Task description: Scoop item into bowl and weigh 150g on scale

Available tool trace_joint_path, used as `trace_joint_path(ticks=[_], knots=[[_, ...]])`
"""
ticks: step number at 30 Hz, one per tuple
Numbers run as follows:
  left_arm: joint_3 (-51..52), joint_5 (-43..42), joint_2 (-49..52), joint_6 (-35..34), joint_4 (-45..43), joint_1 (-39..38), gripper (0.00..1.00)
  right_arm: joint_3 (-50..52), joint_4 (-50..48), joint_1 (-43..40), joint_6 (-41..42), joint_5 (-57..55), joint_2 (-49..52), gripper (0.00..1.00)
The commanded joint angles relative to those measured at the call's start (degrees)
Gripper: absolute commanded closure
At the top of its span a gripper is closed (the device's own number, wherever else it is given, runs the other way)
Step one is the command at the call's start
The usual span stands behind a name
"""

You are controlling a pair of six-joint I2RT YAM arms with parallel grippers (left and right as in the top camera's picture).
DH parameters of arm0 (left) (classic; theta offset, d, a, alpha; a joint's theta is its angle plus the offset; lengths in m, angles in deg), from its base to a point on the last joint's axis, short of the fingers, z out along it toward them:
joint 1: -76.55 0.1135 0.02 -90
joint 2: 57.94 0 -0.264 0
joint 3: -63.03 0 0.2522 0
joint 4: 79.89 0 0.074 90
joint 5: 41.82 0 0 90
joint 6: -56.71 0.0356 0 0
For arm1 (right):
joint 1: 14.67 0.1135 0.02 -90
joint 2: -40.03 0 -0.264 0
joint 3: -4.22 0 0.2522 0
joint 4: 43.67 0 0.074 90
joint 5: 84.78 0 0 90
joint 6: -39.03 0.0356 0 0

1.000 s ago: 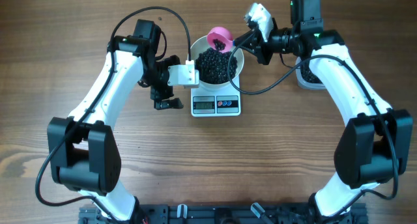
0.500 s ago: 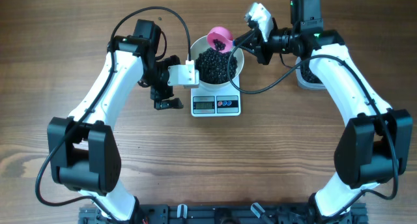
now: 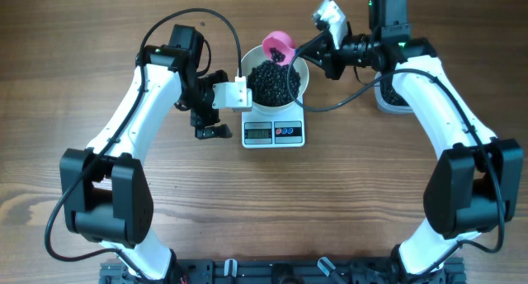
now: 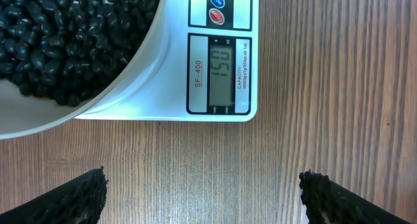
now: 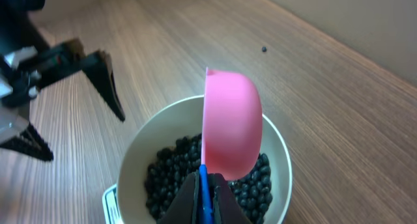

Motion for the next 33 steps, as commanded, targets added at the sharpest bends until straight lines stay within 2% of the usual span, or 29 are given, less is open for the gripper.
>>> trace_joint_path(ticks=[1, 5, 8, 12, 15, 21, 24, 33], knots=[[-0.2, -1.5, 0.2, -0.4, 0.2, -0.2, 0.00, -1.0, -2.0, -3.2, 10.4, 12.3, -1.7, 0.96], [-0.2, -1.5, 0.2, -0.4, 0.2, -0.2, 0.00, -1.0, -1.4, -9.1, 19.2, 26.5, -1.7, 0.96], [-0.2, -1.5, 0.2, -0.4, 0.2, -0.2, 0.00, -1.0, -0.2, -14.4, 23.0, 27.0, -1.7, 0.96], [-0.2, -1.5, 0.2, -0.4, 0.2, -0.2, 0.00, -1.0, 8.6, -24.3, 22.7, 26.9, -1.6, 0.96], [-0.2, -1.5, 0.2, -0.4, 0.2, -0.2, 0.00, -0.9, 16.9, -31.2, 19.1, 23.9, -1.6, 0.96], [-0.2, -1.5, 0.2, -0.4, 0.2, -0.2, 0.00, -0.9, 34.8, -41.0, 7.6, 6.2, -1.6, 0.96], [-0.2, -1.5, 0.2, -0.4, 0.2, -0.2, 0.00, -0.9, 36.4, -41.3, 7.6, -1.9, -1.6, 0.96], [-0.2, -1.5, 0.2, -0.4, 0.2, -0.2, 0.00, 5.1, 32.0, -40.3, 7.9, -2.8, -1.6, 0.96]])
